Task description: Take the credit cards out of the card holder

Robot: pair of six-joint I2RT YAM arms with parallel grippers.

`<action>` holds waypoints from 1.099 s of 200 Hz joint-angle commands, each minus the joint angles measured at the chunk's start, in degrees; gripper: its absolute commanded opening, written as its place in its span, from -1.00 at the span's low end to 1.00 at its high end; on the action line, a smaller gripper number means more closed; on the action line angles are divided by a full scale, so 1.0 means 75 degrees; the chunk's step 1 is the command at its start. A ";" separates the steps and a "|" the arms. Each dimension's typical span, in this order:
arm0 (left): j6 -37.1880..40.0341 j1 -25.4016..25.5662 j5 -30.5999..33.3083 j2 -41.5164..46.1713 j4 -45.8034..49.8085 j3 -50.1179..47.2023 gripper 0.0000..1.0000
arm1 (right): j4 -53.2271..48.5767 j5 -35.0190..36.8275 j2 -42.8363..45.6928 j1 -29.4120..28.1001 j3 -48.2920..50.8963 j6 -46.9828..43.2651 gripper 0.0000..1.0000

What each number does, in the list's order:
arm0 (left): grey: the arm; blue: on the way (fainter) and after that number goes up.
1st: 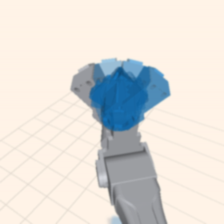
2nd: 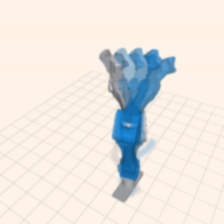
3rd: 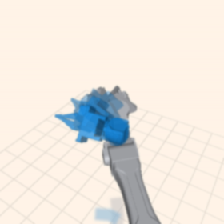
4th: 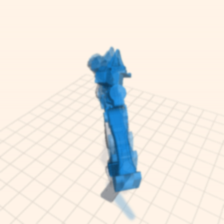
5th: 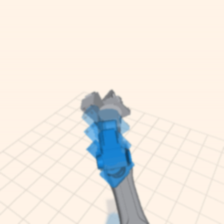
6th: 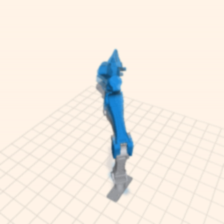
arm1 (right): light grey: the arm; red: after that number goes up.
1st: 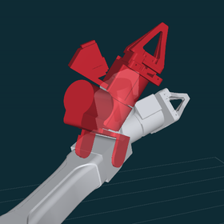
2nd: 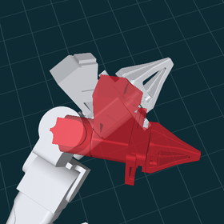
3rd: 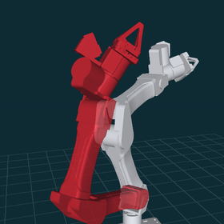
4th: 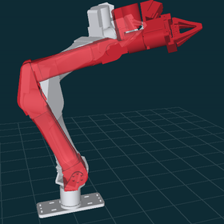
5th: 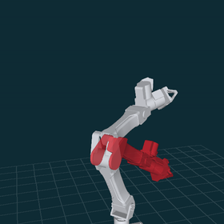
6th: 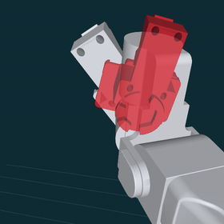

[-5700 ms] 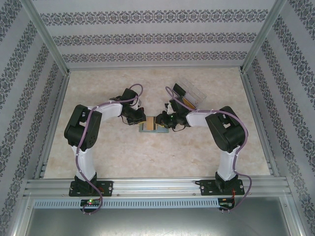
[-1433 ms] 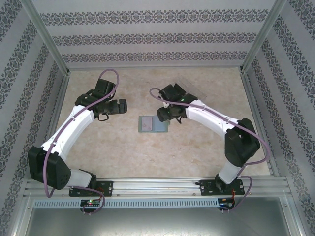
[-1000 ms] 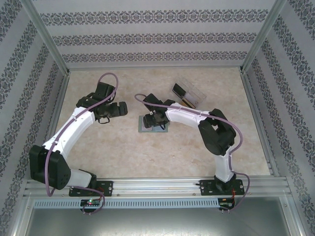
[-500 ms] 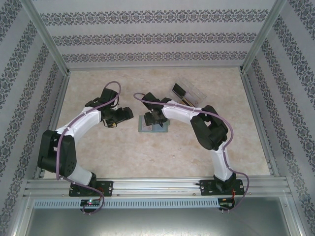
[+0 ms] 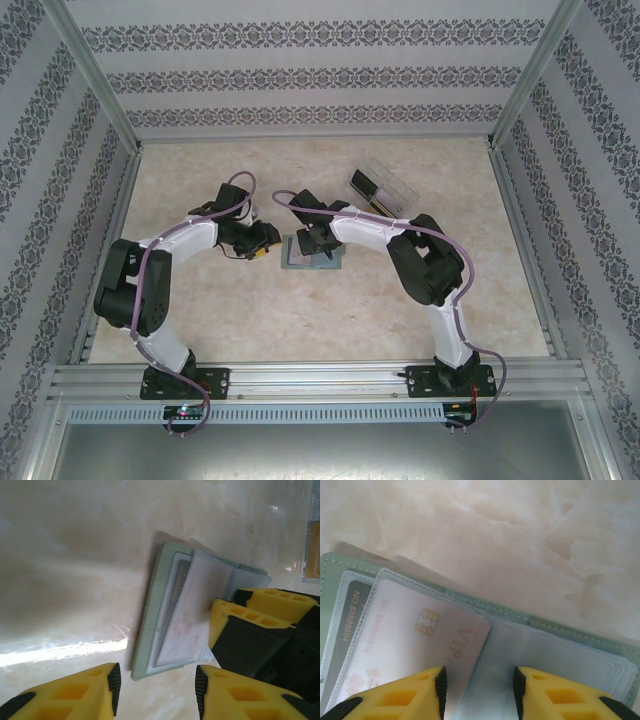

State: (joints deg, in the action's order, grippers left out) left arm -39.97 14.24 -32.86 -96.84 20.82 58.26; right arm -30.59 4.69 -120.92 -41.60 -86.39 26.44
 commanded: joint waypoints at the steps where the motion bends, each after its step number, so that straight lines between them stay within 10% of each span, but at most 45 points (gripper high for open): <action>1: -0.0090 0.0207 -0.0405 -0.0221 -0.0373 0.0116 -0.18 | -0.0160 -0.0182 -0.0260 0.0143 0.0395 -0.0001 -0.21; 220: -0.0320 0.0651 -0.0399 -0.1706 -0.0548 0.0699 -0.39 | 0.0373 -0.0977 -0.0059 0.0405 0.0830 0.0269 -0.28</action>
State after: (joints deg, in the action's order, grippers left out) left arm -41.50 18.09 -37.08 -107.77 16.47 62.28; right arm -26.59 -0.71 -119.17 -39.18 -83.02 27.14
